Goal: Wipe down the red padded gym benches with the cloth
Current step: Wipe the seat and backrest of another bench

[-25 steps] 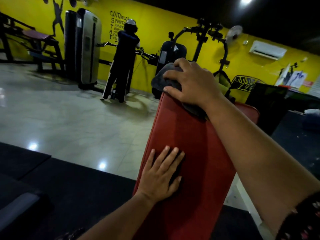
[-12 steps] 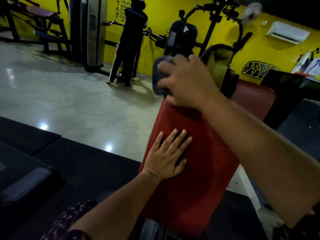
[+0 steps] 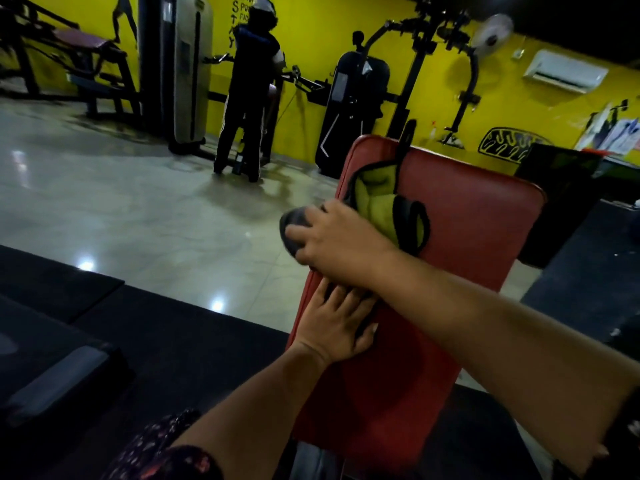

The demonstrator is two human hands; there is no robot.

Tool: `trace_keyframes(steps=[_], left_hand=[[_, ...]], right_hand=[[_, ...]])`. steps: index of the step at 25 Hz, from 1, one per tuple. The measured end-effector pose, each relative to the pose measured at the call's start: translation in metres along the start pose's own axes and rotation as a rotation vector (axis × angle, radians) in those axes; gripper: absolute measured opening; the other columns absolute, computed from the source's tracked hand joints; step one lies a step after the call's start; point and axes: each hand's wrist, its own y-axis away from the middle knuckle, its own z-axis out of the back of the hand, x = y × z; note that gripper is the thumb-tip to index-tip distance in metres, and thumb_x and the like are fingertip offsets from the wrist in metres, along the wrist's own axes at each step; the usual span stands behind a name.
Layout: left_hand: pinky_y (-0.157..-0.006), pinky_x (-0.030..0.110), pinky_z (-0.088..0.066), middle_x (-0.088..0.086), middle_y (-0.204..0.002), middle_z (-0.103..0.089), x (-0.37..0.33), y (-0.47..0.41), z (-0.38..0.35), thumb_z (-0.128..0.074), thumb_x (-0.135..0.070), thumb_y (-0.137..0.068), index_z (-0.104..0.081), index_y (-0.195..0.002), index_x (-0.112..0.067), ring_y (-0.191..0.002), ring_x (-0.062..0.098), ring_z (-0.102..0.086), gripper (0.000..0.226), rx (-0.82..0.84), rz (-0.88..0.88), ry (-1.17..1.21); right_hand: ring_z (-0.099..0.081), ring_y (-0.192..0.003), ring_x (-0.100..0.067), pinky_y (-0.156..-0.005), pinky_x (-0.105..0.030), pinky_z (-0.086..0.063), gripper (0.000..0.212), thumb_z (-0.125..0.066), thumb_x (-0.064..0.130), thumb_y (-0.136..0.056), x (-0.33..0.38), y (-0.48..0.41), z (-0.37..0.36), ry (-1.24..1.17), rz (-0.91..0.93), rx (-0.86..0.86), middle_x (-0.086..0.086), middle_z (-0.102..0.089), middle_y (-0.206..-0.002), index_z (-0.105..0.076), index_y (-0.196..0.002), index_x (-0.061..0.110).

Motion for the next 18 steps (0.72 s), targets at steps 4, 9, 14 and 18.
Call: trace_keyframes(steps=[4,9,14,18], left_hand=[[-0.114,0.051,-0.025,0.004,-0.145,-0.041,-0.002,-0.003,0.005,-0.045,-0.046,-0.089,-0.037,-0.147,-0.019,-0.133,0.026,-0.043,0.064,0.021,0.007,-0.048],[-0.119,0.049,-0.017,0.002,-0.159,-0.026,-0.005,-0.003,0.01,-0.042,-0.049,-0.089,-0.027,-0.153,-0.024,-0.148,0.021,-0.021,0.07,0.088,0.023,-0.098],[-0.12,0.046,-0.016,0.001,-0.159,-0.027,-0.002,-0.003,0.012,-0.047,-0.047,-0.09,-0.029,-0.153,-0.024,-0.149,0.02,-0.02,0.069,0.122,0.007,-0.067],[-0.117,0.045,-0.021,-0.002,-0.156,-0.031,0.016,-0.017,0.036,-0.039,-0.044,-0.096,-0.034,-0.149,-0.028,-0.147,0.018,-0.023,0.055,0.103,-0.097,0.033]], right_hand=[[-0.043,-0.122,-0.03,-0.081,-0.04,-0.033,0.028,-0.05,0.031,-0.097,-0.021,0.001,0.011,-0.063,-0.062,-0.021,0.007,-0.04,-0.144,-0.062,-0.12,0.041],[-0.035,-0.126,-0.041,-0.092,-0.056,-0.035,0.033,-0.056,0.03,-0.094,-0.063,0.023,0.013,-0.162,-0.609,-0.184,0.002,-0.027,-0.155,-0.059,-0.125,0.04],[-0.038,-0.125,-0.045,-0.089,-0.06,-0.043,0.041,-0.055,0.028,-0.097,-0.07,0.01,0.006,-0.294,-0.965,-0.235,-0.006,-0.025,-0.156,-0.049,-0.136,0.036],[-0.049,-0.114,-0.044,-0.077,-0.053,-0.052,0.045,-0.045,0.03,-0.088,-0.063,0.04,-0.002,-0.323,-1.15,-0.517,-0.012,-0.039,-0.15,-0.056,-0.132,0.032]])
